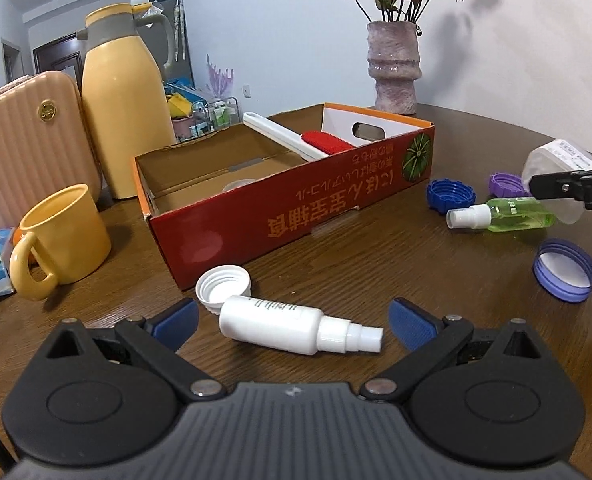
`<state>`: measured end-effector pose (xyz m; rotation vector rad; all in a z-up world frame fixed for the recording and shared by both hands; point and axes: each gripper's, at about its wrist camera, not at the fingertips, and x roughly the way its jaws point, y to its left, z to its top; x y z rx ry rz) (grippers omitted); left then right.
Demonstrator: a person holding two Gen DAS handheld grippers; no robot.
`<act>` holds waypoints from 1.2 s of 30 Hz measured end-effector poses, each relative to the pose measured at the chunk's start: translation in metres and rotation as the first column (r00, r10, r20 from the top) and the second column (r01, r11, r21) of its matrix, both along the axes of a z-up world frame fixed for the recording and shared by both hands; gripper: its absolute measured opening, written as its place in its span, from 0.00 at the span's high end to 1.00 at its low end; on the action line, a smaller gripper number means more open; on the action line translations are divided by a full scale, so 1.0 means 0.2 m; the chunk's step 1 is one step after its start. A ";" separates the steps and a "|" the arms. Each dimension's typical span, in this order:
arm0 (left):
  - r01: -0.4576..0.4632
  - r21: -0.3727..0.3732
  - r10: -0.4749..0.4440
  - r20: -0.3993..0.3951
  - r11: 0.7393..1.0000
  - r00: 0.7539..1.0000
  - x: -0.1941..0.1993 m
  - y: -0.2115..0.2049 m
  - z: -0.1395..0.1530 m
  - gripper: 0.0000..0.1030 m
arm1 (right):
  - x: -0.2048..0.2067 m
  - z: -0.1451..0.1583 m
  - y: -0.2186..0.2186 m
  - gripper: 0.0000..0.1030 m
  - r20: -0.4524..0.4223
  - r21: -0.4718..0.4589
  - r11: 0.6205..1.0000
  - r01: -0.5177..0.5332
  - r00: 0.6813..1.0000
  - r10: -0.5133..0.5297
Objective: Organize rigid objects
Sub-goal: 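Move the left gripper to the white tube and grasp it while the right holds the wipes box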
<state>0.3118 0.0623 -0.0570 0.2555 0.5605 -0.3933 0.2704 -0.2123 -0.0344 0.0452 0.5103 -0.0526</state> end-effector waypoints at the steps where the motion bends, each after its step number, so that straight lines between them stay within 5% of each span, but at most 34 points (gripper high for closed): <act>1: 0.004 0.001 -0.004 0.000 1.000 1.000 0.01 0.00 -0.01 0.00 | 0.00 0.00 0.00 0.21 -0.001 -0.003 1.000 0.001 1.000 -0.001; 16: 0.077 -0.001 -0.077 -0.015 0.997 0.997 0.08 0.02 -0.05 0.00 | 0.00 0.00 0.00 0.21 -0.004 -0.018 1.000 0.018 1.000 -0.018; 29: 0.119 0.071 -0.121 0.020 0.990 0.992 0.08 -0.02 -0.08 0.00 | 0.00 0.00 0.01 0.21 -0.003 -0.024 0.999 0.021 1.000 -0.021; 36: 0.139 0.103 -0.145 0.056 0.985 0.988 0.04 -0.04 -0.08 0.18 | -0.01 0.01 0.00 0.21 0.000 -0.020 1.000 0.021 1.000 -0.021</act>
